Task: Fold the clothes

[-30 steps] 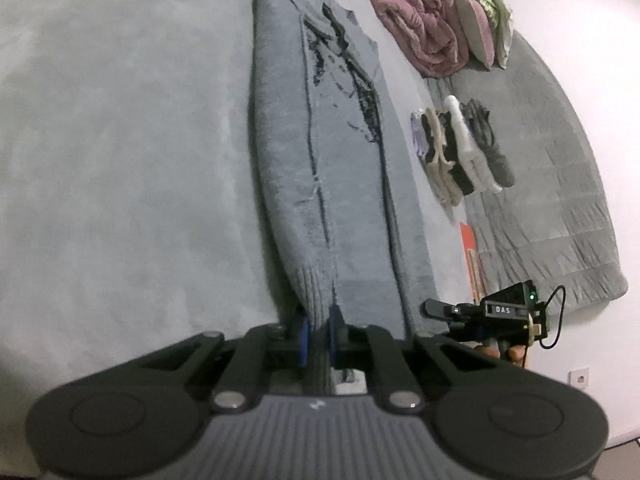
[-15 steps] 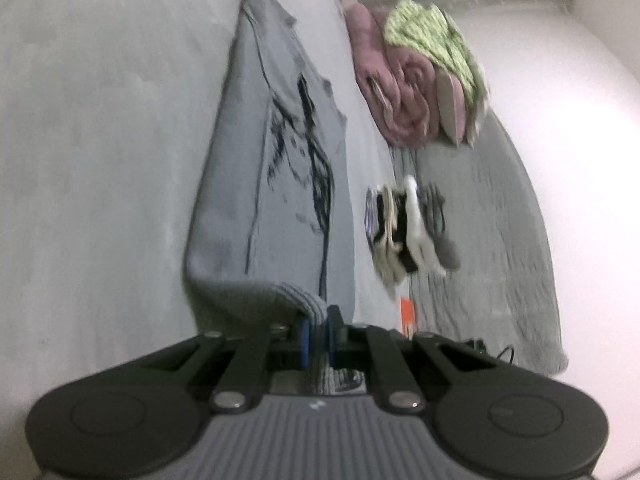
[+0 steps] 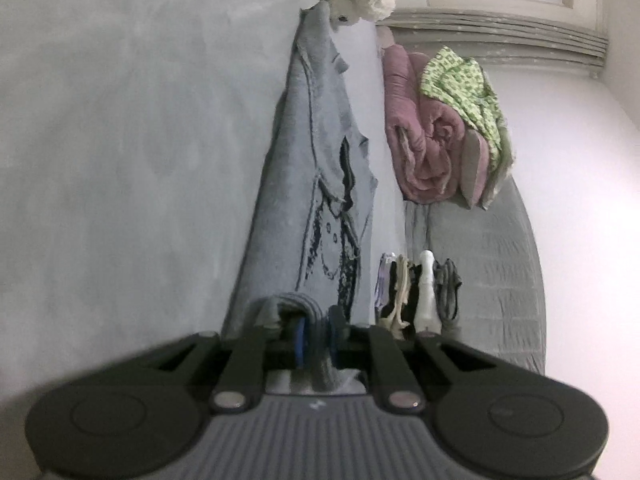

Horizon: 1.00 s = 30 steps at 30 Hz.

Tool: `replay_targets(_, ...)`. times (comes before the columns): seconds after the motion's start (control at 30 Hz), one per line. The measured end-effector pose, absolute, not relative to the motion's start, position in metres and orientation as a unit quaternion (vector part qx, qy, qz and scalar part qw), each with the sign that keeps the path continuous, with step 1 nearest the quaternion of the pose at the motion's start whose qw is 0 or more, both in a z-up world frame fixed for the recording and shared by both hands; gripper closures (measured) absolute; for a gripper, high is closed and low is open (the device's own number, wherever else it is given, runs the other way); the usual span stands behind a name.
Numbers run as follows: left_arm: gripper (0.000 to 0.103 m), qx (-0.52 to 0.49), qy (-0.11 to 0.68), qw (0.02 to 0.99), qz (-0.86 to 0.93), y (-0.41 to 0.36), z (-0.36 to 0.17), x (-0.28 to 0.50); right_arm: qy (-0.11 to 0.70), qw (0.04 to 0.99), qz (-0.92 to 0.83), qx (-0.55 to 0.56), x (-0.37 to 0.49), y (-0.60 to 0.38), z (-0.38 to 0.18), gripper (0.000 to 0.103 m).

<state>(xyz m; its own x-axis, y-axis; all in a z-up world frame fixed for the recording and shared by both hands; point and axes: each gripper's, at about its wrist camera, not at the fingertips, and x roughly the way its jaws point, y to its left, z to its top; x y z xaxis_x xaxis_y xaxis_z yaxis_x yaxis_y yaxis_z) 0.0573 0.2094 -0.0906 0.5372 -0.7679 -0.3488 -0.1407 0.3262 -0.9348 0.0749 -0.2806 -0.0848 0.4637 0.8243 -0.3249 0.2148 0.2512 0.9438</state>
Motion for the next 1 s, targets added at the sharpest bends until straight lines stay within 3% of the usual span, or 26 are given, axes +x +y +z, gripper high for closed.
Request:
replay_targets(0.1,0.074,-0.537,0.396,0.708,-0.233,0.219,-0.079,0.054,0.442,0.642,0.249,0.574,0.074,-0.291,-0.079,0.066)
replay_targets(0.3,0.069,-0.51,0.347,0.758,-0.212,0.232,-0.058,0.051,0.39,0.688,0.251,0.558,0.069,-0.305,-0.055,0.066)
replay_targets(0.6,0.069,-0.404,0.365,0.813,-0.209,0.209,-0.052,0.058,0.408,0.756,0.235,0.454,0.085,-0.27,-0.052,0.066)
replay_targets(1.0,0.069,-0.385,0.371,0.818,-0.212,0.197,-0.056,0.067,0.43,0.772,0.229,0.407,0.089,-0.263,-0.06,0.067)
